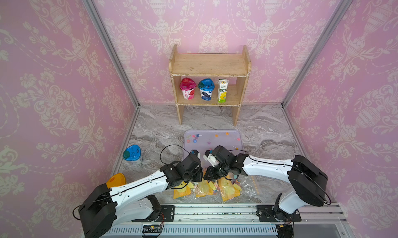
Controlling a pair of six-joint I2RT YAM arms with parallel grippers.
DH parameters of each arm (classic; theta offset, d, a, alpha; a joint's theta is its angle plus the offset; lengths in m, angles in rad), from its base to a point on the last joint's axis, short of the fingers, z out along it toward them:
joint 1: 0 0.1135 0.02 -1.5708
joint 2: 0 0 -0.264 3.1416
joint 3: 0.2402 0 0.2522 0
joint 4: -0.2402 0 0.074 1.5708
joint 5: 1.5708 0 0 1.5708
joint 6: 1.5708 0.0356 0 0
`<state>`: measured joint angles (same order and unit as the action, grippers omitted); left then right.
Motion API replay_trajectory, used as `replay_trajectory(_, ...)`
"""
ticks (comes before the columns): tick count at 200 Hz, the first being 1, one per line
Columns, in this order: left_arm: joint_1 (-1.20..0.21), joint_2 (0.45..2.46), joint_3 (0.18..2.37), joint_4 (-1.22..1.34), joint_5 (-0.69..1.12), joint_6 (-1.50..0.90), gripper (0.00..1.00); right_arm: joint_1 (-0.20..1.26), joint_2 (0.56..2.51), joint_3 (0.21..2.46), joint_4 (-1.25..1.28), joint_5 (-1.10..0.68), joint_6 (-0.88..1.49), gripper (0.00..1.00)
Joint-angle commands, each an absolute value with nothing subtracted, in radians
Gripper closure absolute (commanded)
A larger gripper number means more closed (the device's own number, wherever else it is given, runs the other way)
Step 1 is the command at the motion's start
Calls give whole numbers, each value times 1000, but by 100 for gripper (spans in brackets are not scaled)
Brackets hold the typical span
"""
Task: Pour candies out of the ziploc bag
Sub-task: Open the ziploc bag at the center of the board.
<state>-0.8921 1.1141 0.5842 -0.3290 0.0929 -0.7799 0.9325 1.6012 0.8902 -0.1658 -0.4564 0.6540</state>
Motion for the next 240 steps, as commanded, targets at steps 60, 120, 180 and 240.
replay_trajectory(60, -887, 1138, 611, -321, 126, -780, 87, 951, 1623, 937, -183, -463, 637, 92)
replay_trajectory(120, -887, 1143, 624, -332, 120, -766, 100, 950, 1607, 946, -236, -420, 617, 100)
replay_trajectory(180, -887, 1122, 643, -390, 89, -744, 100, 947, 1574, 940, -269, -364, 606, 100)
replay_trajectory(240, -885, 1092, 666, -454, 62, -721, 100, 936, 1543, 942, -302, -322, 604, 100)
